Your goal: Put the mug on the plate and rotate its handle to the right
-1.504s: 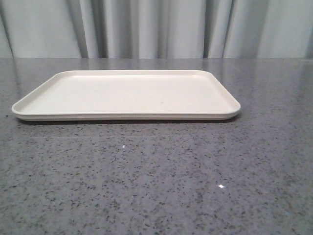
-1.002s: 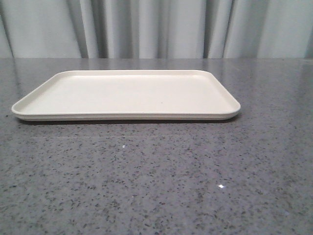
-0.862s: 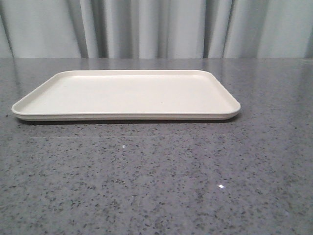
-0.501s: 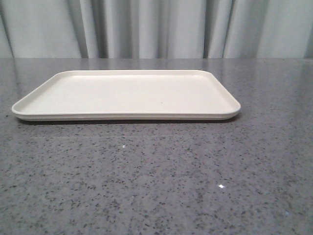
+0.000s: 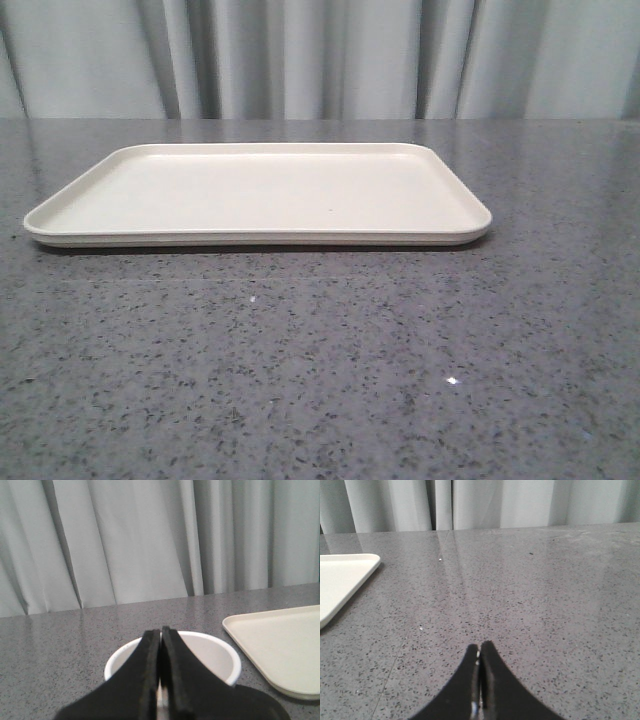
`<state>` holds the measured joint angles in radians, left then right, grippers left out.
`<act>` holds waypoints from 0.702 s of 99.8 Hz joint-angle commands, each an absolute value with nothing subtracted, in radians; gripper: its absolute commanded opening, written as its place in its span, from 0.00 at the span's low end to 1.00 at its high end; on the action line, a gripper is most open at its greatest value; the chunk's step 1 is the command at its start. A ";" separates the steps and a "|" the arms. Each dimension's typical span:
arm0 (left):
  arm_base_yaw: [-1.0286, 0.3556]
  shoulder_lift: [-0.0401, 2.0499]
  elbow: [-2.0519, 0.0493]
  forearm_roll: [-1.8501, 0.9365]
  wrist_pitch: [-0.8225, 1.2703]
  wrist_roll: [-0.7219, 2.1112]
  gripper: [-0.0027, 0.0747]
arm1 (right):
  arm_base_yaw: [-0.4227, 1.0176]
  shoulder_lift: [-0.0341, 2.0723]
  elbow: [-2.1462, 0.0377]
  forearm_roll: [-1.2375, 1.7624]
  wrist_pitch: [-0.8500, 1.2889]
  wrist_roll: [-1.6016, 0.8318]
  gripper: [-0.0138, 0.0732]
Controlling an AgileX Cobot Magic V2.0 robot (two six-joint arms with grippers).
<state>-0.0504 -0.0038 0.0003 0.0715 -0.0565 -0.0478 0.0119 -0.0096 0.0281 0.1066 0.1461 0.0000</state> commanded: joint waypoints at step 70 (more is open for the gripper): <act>-0.048 -0.033 0.008 0.007 -0.273 -0.156 0.01 | 0.011 -0.031 0.012 0.095 -0.106 -0.008 0.08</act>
<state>-0.0504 -0.0038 0.0003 0.0399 -0.1845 -0.1115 0.0119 -0.0096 0.0281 0.1066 0.0073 0.0000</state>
